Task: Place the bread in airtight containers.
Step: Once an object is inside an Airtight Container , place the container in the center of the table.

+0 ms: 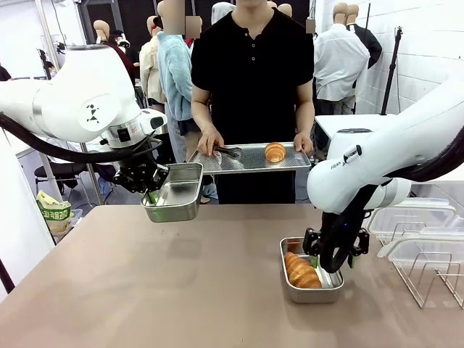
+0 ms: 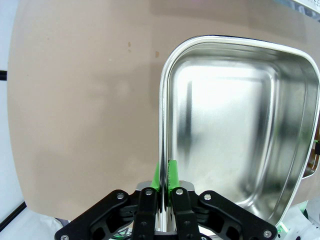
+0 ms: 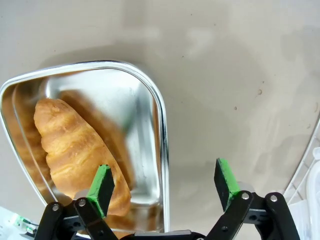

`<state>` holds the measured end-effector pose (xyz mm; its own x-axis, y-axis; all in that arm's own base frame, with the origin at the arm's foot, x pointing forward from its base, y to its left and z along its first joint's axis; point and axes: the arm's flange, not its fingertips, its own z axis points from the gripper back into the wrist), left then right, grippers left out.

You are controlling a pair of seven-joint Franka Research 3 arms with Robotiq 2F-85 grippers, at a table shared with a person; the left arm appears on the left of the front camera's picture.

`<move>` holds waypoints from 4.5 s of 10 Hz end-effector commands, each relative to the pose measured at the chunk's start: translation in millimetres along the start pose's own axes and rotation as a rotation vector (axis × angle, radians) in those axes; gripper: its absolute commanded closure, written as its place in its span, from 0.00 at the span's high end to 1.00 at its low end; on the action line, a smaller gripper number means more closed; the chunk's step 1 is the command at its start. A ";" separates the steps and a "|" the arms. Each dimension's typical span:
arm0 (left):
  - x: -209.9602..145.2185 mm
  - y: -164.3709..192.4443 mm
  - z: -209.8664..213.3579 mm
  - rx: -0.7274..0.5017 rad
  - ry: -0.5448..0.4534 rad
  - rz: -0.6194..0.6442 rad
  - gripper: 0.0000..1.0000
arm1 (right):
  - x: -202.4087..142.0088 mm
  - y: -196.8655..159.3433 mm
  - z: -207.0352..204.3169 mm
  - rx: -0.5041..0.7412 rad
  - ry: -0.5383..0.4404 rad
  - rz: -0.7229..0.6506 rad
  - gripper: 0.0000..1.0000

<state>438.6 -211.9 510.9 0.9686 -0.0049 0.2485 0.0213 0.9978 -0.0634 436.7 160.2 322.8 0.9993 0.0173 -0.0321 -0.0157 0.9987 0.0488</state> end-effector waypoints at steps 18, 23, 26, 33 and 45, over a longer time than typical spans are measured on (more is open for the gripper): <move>1.0 1.3 3.2 -0.005 -0.005 0.002 0.00 | -55.6 4.1 133.0 -0.064 -0.284 -0.049 1.00; 1.0 1.3 3.2 -0.005 -0.005 0.002 0.00 | -59.5 -4.5 157.2 -0.046 -0.256 -0.052 1.00; 1.0 1.3 3.2 -0.005 -0.005 0.002 0.00 | -66.5 -2.3 166.2 -0.060 -0.275 -0.033 1.00; 1.0 1.3 3.2 -0.005 -0.005 0.002 0.00 | -66.5 -2.3 166.2 -0.060 -0.275 -0.033 1.00; 1.0 1.3 3.2 -0.005 -0.005 0.002 0.00 | -66.5 -2.3 166.2 -0.060 -0.275 -0.033 1.00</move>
<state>438.8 -212.1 510.7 0.9687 -0.0052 0.2482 0.0215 0.9978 -0.0630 376.6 147.5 490.2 0.9709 -0.0235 0.2383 0.0261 0.9996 -0.0078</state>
